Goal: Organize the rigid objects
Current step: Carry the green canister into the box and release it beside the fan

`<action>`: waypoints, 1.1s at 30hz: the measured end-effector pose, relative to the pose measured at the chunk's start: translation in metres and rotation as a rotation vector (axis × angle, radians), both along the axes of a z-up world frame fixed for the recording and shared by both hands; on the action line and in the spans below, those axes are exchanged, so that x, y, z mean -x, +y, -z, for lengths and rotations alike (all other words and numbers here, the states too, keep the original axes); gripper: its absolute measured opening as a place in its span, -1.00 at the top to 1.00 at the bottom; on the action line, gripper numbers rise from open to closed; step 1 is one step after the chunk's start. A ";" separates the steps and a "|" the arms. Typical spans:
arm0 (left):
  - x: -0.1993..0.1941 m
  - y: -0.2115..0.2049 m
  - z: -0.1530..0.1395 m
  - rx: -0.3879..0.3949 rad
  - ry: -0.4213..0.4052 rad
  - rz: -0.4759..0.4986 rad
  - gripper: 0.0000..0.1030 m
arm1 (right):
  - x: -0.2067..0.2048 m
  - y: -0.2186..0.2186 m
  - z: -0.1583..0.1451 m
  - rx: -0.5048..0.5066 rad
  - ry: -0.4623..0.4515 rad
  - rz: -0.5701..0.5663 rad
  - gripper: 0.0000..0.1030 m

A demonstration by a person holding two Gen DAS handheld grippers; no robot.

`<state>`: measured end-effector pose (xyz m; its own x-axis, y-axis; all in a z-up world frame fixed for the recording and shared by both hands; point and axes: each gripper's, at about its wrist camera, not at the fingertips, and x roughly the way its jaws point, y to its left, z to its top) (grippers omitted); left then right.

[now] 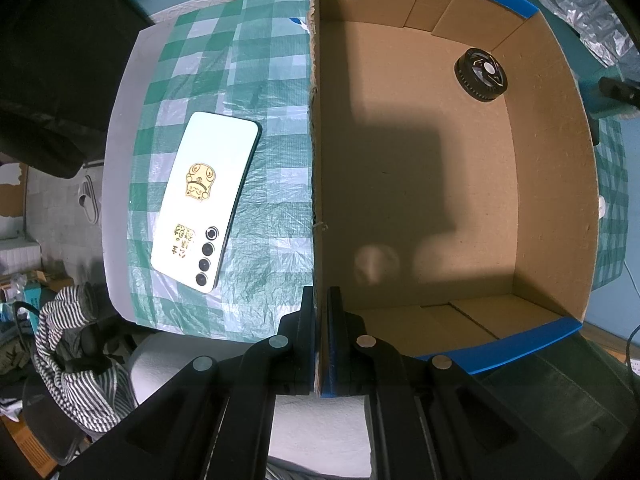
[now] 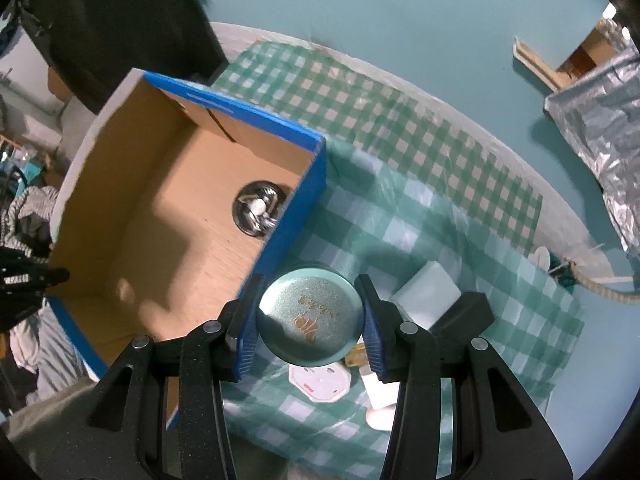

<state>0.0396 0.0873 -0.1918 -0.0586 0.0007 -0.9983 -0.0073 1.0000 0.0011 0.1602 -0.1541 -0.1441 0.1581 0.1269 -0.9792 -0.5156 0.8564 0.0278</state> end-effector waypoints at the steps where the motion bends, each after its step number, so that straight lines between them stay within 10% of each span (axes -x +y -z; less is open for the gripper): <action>1: 0.000 0.000 0.000 0.000 0.000 0.000 0.91 | 0.000 0.002 -0.003 -0.002 -0.004 -0.005 0.14; 33: -0.001 -0.001 -0.001 0.001 0.001 0.004 0.91 | 0.005 0.075 0.036 -0.006 0.066 -0.142 0.14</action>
<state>0.0405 0.0866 -0.1905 -0.0598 0.0003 -0.9982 -0.0035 1.0000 0.0005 0.1550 -0.0796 -0.1801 0.0733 0.1488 -0.9861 -0.6281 0.7749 0.0702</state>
